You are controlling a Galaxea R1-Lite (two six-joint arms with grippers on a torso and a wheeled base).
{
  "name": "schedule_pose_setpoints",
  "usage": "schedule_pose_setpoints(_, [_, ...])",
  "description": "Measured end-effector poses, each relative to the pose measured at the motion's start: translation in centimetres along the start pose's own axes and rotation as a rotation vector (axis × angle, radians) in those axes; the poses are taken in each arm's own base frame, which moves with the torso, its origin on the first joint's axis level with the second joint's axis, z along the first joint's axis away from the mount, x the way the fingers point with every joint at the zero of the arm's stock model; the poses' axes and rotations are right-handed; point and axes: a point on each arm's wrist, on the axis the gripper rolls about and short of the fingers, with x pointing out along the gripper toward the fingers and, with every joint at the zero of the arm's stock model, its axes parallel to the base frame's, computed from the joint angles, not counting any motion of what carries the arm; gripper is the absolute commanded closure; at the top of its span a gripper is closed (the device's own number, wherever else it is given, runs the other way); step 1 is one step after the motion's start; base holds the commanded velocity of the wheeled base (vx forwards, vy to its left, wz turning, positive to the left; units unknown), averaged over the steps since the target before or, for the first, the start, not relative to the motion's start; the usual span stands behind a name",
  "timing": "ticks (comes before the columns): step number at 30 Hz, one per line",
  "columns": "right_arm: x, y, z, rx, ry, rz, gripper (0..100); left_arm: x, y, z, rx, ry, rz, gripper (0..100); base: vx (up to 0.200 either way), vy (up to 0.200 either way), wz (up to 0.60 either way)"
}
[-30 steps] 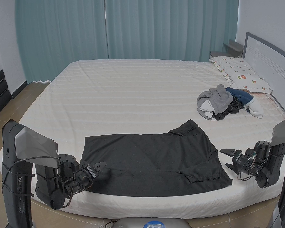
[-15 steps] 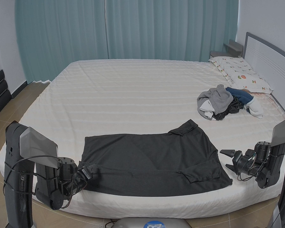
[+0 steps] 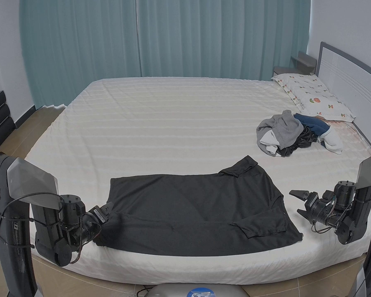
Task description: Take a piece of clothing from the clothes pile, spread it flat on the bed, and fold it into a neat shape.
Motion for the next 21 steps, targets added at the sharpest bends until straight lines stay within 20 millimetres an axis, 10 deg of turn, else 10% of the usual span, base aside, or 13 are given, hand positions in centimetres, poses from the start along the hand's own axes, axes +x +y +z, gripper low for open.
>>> schedule_pose_setpoints(21, [0.3,5.5,-8.7,-0.119,0.108,-0.035,0,-0.2,-0.5,0.5,-0.136,0.059,-0.099,0,-0.057,0.0,0.0])
